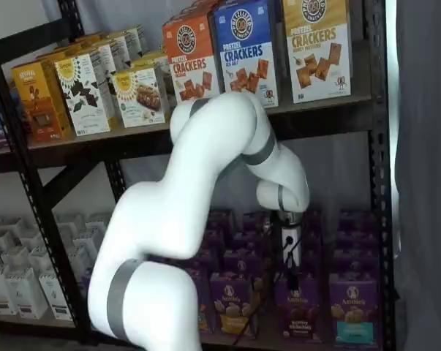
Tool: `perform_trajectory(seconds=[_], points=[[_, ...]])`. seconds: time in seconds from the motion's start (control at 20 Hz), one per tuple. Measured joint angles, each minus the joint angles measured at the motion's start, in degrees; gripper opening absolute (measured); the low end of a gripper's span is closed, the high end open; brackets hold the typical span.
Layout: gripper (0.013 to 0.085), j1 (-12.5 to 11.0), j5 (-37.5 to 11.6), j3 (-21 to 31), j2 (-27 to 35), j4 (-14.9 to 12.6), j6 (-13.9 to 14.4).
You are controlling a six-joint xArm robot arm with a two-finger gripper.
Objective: Pick up the purple box with a brown patch in the center, on the bottom shelf, the fifth box from the left
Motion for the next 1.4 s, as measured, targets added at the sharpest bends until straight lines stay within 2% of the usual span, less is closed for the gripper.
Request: perform_trajectory(seconds=[0.35,0.95,1.0,1.05,1.2,1.25,1.35,1.4], points=[[0.085,0.4,-0.5,-1.6,2.3,-0.3,0.6],[0.085,0.4,-0.4,-5.7,6.1,-3.6,3.5],[0.081,0.4,-0.2,-6.0,6.4,-3.8,3.5],[0.081,0.3,0.2,-6.4,6.5,-3.8,3.5],[0.073,0.1,1.1,-7.3,7.1,-3.7,3.2],[0.073,0.1,1.3,-7.4,7.2,-3.7,3.2],[0.065,0.1,1.5,-7.7,7.4,-3.5,3.1],[0.065,0.1,1.5,-7.7,7.4,-3.6,3.1]])
